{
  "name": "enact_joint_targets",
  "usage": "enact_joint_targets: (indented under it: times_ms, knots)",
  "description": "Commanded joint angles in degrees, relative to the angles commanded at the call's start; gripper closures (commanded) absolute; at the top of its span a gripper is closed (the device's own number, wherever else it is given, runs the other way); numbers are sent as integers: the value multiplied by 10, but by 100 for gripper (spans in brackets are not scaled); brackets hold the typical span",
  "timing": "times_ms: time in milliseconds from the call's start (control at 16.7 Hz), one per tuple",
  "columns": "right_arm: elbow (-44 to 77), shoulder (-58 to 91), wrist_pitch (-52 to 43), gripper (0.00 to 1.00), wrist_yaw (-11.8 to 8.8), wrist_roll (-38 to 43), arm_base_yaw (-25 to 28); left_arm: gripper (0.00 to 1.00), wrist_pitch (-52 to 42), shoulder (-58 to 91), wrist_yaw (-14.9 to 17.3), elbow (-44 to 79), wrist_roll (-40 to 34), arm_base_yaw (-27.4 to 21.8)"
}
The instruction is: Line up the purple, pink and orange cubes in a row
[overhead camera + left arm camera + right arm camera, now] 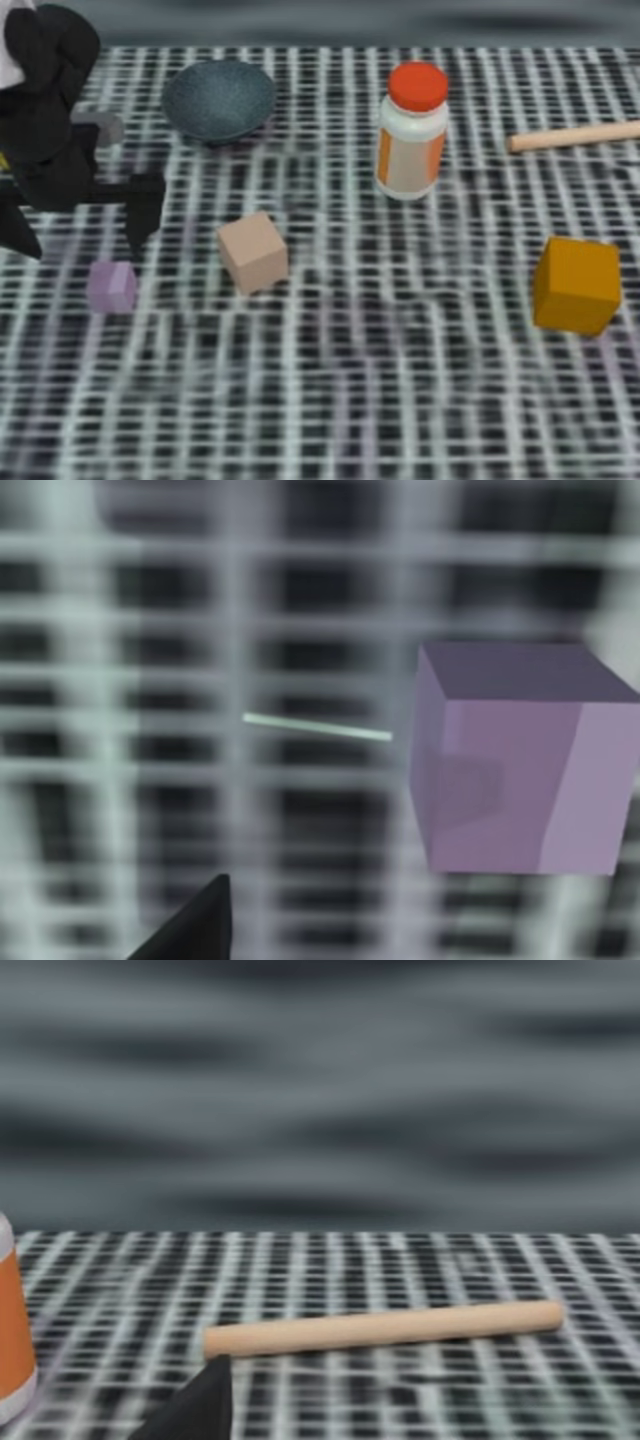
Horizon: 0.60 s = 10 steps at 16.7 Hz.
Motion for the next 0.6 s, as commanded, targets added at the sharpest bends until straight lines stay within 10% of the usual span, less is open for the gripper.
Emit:
enact_joint_targets:
  times_ms: [600]
  knots:
    - [0, 0, 0, 0, 0, 0, 0, 0, 66, 30, 0, -36, 2, 1]
